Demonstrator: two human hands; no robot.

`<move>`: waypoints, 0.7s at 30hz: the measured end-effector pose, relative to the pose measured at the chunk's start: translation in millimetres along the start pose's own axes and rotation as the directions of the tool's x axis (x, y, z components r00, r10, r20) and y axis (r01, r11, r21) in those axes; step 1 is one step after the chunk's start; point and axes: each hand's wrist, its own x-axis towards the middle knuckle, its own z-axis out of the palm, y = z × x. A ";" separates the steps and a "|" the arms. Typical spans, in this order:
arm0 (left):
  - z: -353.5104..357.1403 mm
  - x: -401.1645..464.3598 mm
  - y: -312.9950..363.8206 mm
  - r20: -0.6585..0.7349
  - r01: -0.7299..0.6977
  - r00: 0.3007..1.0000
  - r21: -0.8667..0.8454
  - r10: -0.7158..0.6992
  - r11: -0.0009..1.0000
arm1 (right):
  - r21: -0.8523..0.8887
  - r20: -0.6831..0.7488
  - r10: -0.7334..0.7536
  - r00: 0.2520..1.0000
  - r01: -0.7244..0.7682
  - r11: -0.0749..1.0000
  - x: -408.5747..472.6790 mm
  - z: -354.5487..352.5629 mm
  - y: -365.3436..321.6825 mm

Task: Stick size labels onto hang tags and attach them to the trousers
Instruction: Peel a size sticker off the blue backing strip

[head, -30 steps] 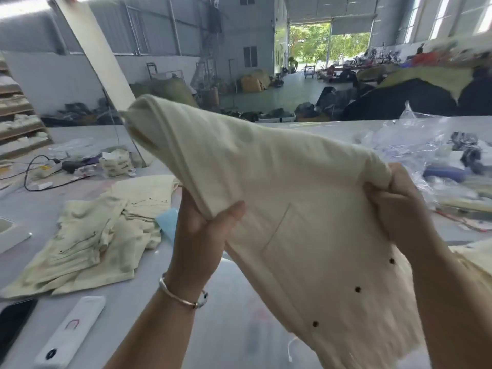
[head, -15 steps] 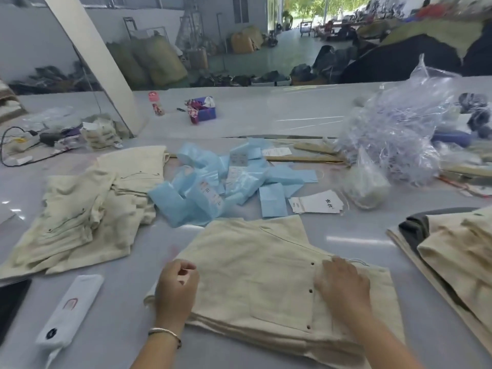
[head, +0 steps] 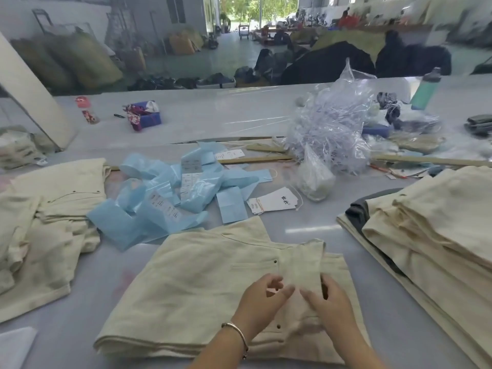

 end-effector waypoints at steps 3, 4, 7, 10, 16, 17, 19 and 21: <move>12.0 10.6 16.9 0.022 0.017 1.000 -0.078 -0.015 0.997 | 0.155 0.116 -0.014 0.993 -0.004 0.988 -12.8 6.3 -7.7; 13.3 12.7 18.6 0.011 0.014 1.000 -0.066 -0.014 0.998 | 0.171 0.137 0.008 0.991 -0.031 0.985 -14.9 7.0 -7.1; 15.1 19.2 14.5 -0.081 -0.053 0.995 -0.022 0.051 0.998 | 0.117 0.189 0.028 0.982 -0.050 0.992 -12.8 5.8 1.3; 13.4 24.0 6.4 -0.126 -0.053 0.991 -0.099 0.040 0.994 | 0.090 0.189 0.079 0.979 -0.097 0.991 -9.0 4.5 10.8; 6.0 23.0 0.9 0.073 0.162 0.987 -0.534 -0.145 0.830 | -0.012 0.120 0.158 0.980 -0.158 0.987 -1.2 4.9 10.6; 5.6 23.7 0.7 0.078 0.170 0.985 -0.543 -0.152 0.823 | -0.029 0.114 0.130 0.985 -0.127 0.991 0.5 5.0 12.0; 6.2 26.7 1.1 0.050 0.159 0.986 -0.534 -0.157 0.830 | 0.004 0.069 0.045 0.997 -0.045 0.999 5.8 5.6 15.2; 6.3 29.9 3.5 0.020 0.137 0.989 -0.524 -0.149 0.841 | 0.079 -0.010 -0.017 1.000 0.018 0.997 11.1 2.2 13.6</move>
